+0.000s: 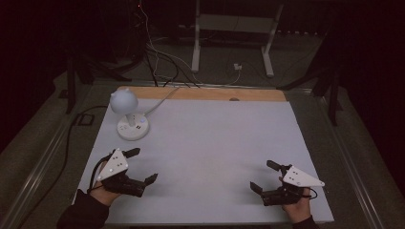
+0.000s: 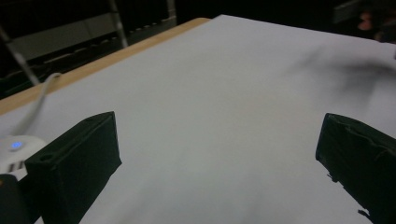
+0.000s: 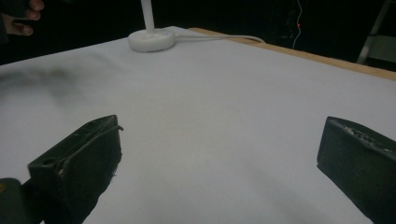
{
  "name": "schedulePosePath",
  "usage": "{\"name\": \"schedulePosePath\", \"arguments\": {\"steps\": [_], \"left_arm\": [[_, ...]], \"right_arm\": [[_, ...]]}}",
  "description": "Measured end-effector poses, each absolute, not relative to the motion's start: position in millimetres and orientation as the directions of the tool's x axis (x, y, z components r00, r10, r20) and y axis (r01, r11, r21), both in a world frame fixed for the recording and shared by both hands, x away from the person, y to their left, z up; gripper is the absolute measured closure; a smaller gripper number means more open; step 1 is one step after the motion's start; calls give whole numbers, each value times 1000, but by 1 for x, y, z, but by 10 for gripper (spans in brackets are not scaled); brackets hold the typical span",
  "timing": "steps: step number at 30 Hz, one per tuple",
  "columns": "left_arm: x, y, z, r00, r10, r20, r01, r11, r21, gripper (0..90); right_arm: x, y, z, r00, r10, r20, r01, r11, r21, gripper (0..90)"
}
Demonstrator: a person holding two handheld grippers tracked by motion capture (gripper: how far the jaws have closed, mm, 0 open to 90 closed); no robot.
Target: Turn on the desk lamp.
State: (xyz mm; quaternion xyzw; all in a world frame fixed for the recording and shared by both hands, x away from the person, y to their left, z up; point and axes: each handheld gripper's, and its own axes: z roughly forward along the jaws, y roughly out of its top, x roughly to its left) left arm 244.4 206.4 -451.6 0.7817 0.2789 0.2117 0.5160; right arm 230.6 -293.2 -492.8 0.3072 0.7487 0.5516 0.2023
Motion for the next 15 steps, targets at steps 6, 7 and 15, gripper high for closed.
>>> {"name": "schedulePosePath", "arguments": {"steps": [6,7,15], "left_arm": [[254,209,-447,704,709,39,234,-284,930,3],[256,209,-446,693,720,42,240,-284,928,3],[271,214,-445,613,790,33,271,-250,929,3]], "right_arm": [[230,-293,-492,-723,690,26,229,204,952,0],[229,-293,-492,-724,689,25,228,205,952,0],[229,-293,-492,-723,690,19,225,210,951,0]]}}
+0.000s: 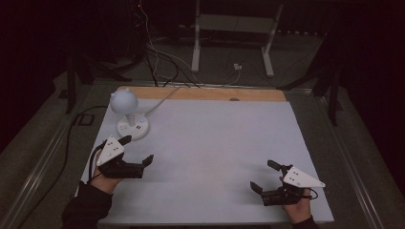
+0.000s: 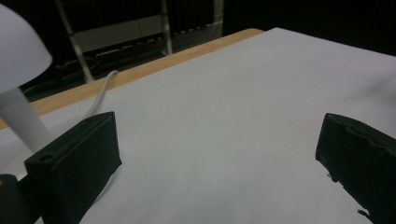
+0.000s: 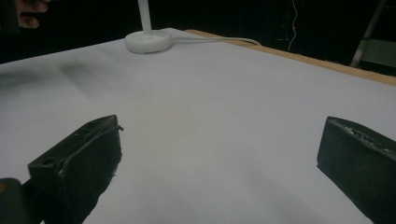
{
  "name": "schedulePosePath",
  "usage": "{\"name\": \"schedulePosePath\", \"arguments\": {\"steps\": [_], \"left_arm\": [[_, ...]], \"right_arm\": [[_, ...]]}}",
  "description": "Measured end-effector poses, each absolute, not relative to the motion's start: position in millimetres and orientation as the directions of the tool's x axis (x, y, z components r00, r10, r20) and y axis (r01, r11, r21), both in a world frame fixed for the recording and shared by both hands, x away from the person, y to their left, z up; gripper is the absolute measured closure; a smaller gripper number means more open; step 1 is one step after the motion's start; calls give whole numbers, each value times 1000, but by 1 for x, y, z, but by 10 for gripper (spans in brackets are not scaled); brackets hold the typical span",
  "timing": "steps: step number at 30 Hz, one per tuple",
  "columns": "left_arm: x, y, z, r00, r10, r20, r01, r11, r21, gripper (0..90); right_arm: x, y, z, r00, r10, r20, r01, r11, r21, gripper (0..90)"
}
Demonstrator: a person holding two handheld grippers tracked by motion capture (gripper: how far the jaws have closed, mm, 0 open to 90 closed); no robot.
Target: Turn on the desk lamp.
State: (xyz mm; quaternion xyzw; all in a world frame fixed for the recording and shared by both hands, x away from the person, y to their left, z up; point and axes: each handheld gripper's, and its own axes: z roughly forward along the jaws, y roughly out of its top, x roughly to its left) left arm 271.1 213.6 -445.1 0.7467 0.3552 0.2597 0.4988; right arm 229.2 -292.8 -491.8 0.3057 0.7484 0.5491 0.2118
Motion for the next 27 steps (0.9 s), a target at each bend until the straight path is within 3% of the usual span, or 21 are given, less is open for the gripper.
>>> {"name": "schedulePosePath", "arguments": {"steps": [27], "left_arm": [[307,217,-455,377,926,13,352,-156,923,4]], "right_arm": [[229,-293,-492,-722,692,22,229,208,951,0]]}}
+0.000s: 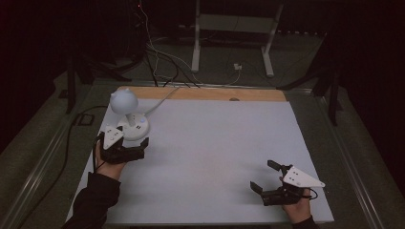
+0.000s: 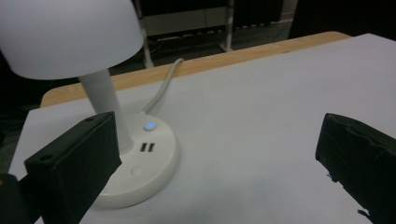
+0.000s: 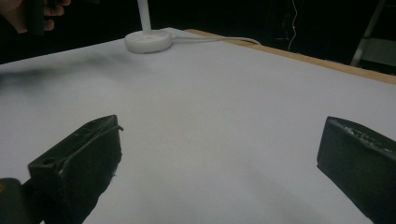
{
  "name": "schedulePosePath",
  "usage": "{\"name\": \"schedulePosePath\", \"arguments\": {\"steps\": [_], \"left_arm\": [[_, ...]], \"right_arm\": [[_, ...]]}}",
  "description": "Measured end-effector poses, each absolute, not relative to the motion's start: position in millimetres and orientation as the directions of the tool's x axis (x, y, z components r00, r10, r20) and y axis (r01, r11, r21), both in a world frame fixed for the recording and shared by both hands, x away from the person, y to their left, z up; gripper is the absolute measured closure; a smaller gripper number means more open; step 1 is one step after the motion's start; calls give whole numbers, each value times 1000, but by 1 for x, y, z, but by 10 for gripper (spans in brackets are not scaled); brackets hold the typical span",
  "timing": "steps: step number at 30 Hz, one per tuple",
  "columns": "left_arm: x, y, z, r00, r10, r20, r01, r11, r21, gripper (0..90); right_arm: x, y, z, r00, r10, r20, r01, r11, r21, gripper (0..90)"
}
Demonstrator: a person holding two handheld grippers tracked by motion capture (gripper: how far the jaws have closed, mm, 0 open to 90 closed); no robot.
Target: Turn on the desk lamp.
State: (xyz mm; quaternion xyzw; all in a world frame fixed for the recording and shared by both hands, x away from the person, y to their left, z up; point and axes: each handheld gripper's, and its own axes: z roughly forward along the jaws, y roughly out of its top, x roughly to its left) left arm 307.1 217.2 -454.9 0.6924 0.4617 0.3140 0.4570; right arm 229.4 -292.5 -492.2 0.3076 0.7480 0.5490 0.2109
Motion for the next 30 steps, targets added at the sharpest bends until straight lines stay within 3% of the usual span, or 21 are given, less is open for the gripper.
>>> {"name": "schedulePosePath", "arguments": {"steps": [24,30], "left_arm": [[341,224,-474,228,973,-15,427,-86,900,4],[349,224,-482,244,970,-22,466,-98,879,4]], "right_arm": [[230,-293,-493,-721,693,26,234,208,950,0],[230,-293,-493,-724,690,27,235,209,949,0]]}}
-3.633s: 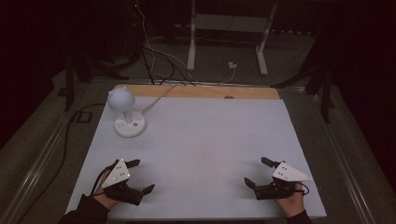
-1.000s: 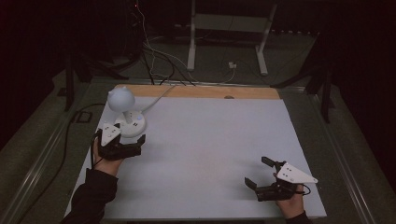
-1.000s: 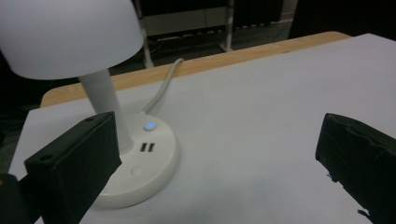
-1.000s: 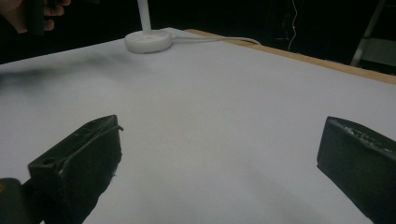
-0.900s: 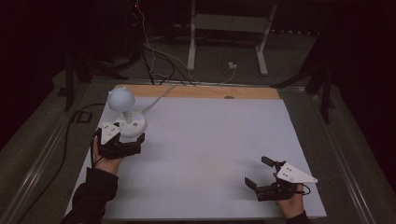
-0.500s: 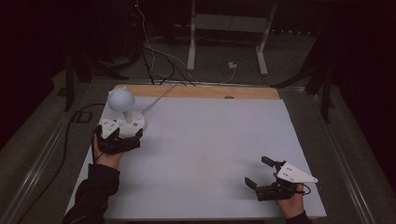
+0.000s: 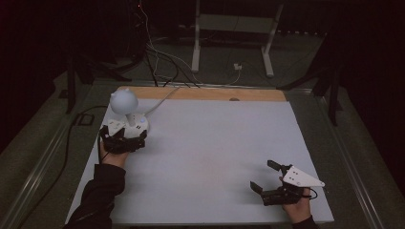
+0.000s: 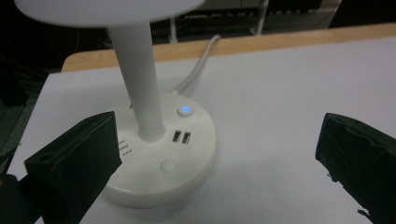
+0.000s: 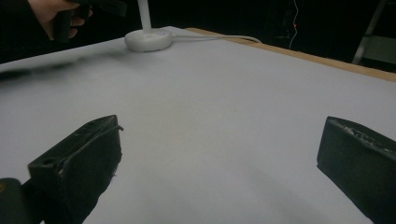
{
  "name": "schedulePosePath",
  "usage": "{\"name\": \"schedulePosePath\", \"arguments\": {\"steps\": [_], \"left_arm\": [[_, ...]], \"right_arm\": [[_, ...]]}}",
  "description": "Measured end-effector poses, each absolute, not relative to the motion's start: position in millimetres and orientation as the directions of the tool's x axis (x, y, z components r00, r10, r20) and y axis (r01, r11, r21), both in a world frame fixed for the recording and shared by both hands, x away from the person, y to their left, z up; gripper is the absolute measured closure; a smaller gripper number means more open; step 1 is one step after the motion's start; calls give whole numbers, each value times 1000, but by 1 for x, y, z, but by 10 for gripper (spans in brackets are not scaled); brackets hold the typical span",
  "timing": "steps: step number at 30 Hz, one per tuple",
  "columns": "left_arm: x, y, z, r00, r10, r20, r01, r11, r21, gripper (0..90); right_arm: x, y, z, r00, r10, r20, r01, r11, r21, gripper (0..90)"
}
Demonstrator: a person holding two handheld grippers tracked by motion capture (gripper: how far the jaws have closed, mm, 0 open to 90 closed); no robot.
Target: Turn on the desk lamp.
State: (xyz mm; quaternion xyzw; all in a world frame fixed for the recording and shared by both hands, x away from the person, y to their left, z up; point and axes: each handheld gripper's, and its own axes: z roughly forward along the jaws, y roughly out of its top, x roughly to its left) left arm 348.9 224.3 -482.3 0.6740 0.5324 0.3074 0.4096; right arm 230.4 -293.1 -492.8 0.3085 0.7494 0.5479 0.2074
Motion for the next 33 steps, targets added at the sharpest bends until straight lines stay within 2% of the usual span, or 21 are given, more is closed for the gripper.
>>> {"name": "schedulePosePath", "arguments": {"steps": [8,15,23,29,30,33], "left_arm": [[356,231,-492,197,978,-71,511,-41,858,4],[356,226,-492,189,981,-49,556,-66,828,4],[354,223,-489,174,985,-18,568,-85,819,187],[356,225,-491,148,989,-12,584,-78,808,366],[356,225,-492,137,991,-6,587,-77,806,425],[357,225,-492,124,992,11,590,-83,803,479]], "right_arm": [[231,-294,-493,-720,692,43,241,192,951,0],[231,-294,-493,-721,692,40,241,195,951,0],[231,-294,-492,-723,689,36,237,199,951,0],[231,-294,-492,-724,689,36,236,199,951,0],[231,-294,-492,-725,688,38,238,199,951,0],[231,-294,-492,-725,688,33,237,204,950,0]]}}
